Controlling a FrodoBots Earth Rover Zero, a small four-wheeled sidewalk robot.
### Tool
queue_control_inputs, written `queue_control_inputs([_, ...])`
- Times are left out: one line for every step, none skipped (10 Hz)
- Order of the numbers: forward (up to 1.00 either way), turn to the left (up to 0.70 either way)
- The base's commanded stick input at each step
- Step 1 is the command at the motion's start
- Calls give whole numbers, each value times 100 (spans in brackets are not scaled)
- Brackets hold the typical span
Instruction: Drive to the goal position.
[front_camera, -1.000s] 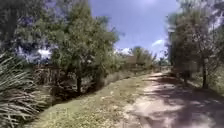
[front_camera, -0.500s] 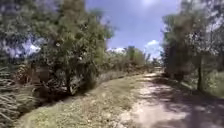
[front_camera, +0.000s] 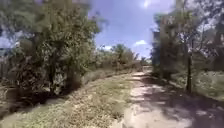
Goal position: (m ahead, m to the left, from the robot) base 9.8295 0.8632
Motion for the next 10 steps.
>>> queue_control_inputs([70,0])
queue_control_inputs([70,0])
queue_control_inputs([70,0])
queue_control_inputs([70,0])
queue_control_inputs([70,-12])
queue_control_inputs([70,-35])
queue_control_inputs([70,-35])
queue_control_inputs([70,-35])
queue_control_inputs([70,-35])
queue_control_inputs([70,-35])
